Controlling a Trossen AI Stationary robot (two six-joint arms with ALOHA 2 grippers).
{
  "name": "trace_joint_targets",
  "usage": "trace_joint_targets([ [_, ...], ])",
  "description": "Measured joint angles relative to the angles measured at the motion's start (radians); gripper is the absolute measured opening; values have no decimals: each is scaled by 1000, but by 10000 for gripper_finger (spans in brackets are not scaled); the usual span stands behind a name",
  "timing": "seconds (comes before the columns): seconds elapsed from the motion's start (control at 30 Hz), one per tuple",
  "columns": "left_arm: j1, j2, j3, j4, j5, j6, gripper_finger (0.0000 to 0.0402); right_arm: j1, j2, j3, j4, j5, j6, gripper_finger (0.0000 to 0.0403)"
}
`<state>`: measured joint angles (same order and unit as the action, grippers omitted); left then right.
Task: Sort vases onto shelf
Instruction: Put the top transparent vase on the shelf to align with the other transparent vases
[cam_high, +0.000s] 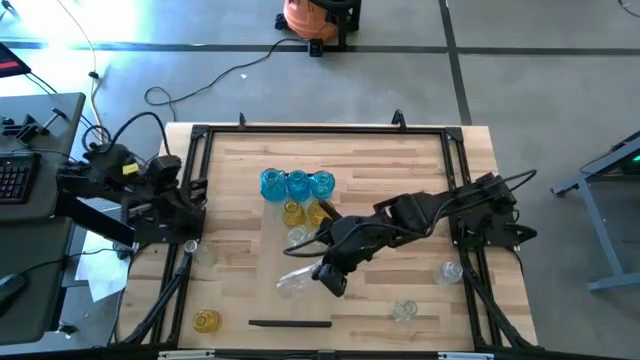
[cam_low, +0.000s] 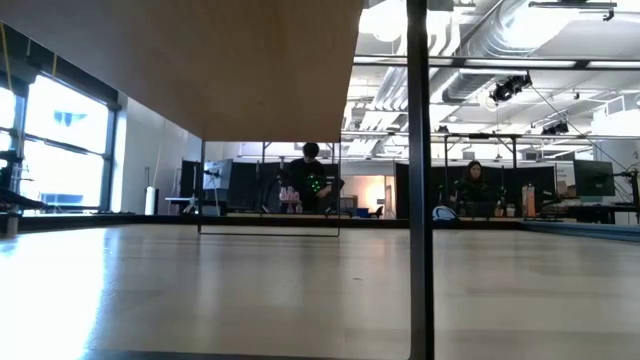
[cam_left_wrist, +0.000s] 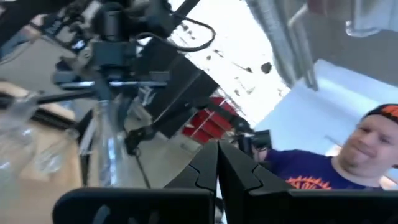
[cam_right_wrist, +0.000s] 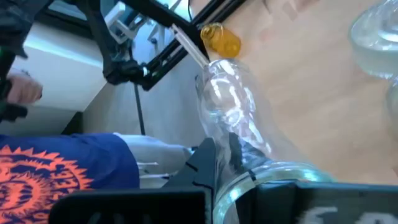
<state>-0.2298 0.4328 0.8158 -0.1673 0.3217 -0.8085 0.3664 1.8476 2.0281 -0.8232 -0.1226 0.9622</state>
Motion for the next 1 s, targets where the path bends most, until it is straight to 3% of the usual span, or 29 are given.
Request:
trace_joint_targets([
  [0.27,-196,220,60,71,-20,80,0,0,0,29,21,8,-25,7],
  [0.37,-271,321,156,36,-67,181,0,0,16,121,5,22,-65,7],
  [0.5,-335,421,338,-125,-141,290,0,0,72,328,-143,69,-130,6],
  [0.6,-374,472,466,-271,-217,345,0,-15,45,267,-88,52,-154,5],
  [0.7,-400,506,542,-338,-284,357,0,-28,50,269,-149,32,-155,5],
  [1.0,-413,634,551,-369,-260,308,0,-39,89,283,-208,-48,-238,7],
])
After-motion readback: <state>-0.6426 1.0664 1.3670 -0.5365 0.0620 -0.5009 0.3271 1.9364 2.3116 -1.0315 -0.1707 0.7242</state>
